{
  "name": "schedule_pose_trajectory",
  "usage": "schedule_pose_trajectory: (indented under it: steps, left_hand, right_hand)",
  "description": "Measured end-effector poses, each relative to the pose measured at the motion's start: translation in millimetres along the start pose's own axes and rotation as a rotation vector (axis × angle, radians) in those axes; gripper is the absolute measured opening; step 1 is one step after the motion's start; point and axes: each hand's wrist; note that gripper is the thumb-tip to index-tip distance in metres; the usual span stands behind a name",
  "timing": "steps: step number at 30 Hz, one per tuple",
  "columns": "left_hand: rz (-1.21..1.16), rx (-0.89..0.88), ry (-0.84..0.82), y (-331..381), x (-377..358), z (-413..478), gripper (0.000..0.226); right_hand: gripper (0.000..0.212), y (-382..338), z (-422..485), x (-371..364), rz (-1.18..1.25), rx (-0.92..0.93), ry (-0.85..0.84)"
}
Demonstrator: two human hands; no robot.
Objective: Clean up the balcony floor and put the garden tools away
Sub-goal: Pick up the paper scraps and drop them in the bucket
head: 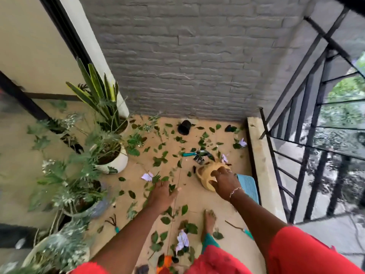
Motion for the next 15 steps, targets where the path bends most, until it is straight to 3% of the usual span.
schedule_pose_trajectory:
  steps: [5, 15]
  left_hand:
    - [0.034, 0.027, -0.079, 31, 44, 72, 0.059]
    - [-0.001, 0.076, 0.007, 76, 128, 186, 0.062]
  right_hand:
    - [0.038, 36, 89, 50, 0.043, 0.024, -0.019]
    - [0.039, 61, 225, 120, -0.039, 0.073, -0.069]
Point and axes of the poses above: each hand's wrist, its own z-axis towards the middle knuckle, its own x-axis out of the back of the hand, y = z × x, and after that the axes turned 3 degrees about -y, right-handed
